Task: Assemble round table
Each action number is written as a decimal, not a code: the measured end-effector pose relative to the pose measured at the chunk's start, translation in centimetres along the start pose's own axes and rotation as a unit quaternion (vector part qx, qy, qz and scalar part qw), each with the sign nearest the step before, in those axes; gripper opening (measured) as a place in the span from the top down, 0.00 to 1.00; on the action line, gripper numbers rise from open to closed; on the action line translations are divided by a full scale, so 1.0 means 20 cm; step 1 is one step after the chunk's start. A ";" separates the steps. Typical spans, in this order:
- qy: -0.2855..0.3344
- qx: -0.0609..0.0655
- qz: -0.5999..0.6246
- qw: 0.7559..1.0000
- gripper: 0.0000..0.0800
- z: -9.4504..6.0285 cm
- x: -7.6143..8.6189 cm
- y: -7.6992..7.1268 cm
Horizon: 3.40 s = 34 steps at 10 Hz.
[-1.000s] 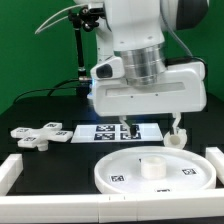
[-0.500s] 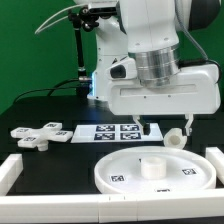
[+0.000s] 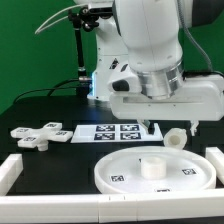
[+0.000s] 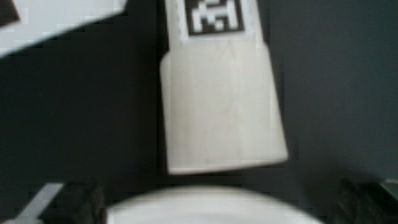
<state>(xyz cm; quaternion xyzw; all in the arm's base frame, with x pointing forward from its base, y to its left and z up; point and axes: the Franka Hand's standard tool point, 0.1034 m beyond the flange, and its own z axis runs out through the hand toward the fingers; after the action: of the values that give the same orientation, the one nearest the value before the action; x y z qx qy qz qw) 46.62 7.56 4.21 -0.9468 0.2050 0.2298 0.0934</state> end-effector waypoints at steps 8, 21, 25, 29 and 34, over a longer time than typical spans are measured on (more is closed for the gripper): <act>-0.232 -0.023 -0.010 0.972 0.19 0.07 -0.02 0.04; -0.239 -0.025 -0.024 0.970 0.49 0.16 0.01 0.02; -0.243 -0.016 -0.049 0.969 0.49 0.01 -0.01 0.04; -0.230 -0.011 -0.067 0.971 0.49 -0.13 0.01 0.01; -0.089 -0.001 -0.143 0.986 0.49 -0.32 0.16 -0.03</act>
Offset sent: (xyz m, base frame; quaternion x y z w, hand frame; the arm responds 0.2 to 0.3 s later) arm 0.0000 0.0000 0.0000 0.0000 -0.1938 0.0000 0.9810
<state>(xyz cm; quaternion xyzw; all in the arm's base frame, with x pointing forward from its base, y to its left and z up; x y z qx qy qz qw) 52.08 5.25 8.37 -0.9423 0.0581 0.2974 0.1422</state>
